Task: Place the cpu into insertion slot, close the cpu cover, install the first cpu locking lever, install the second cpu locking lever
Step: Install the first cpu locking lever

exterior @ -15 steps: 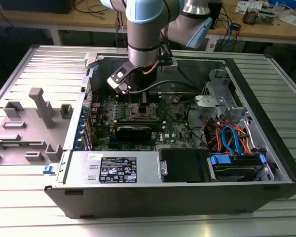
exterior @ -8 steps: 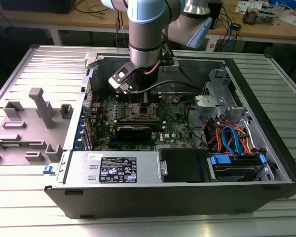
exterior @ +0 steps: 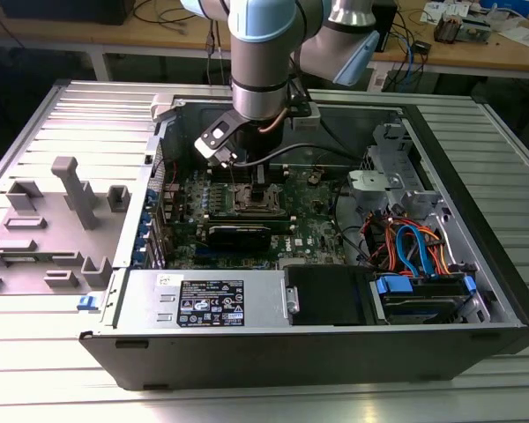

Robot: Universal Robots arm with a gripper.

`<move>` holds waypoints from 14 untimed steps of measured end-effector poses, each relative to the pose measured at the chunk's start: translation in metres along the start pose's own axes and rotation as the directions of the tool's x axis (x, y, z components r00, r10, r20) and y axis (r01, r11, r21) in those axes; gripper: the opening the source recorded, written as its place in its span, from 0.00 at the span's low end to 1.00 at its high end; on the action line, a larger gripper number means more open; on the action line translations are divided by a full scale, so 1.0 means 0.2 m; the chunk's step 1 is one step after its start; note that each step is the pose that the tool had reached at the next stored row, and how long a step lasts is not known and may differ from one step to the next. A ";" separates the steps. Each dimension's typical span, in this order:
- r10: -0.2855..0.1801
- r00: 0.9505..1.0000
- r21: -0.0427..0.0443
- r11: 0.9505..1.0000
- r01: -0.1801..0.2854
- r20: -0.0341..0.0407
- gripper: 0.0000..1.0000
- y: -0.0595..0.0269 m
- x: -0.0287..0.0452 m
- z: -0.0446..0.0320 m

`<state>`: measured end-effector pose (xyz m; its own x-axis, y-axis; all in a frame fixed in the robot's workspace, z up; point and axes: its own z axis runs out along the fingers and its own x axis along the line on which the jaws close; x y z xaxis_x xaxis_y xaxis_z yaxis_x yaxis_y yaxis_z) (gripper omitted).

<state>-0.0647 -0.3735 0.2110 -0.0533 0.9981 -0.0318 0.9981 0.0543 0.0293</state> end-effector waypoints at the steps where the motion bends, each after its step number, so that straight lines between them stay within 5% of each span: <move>1: 0.000 1.000 0.000 1.000 0.000 0.000 0.11 0.000 0.000 0.000; 4: 0.000 1.000 0.000 1.000 0.000 0.000 0.11 0.001 0.000 -0.008; 14: 0.000 1.000 0.000 1.000 0.000 -0.001 0.11 0.004 -0.004 -0.117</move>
<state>-0.0646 -0.3735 0.2345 -0.0534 0.9981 -0.0305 0.9981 0.0543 0.0294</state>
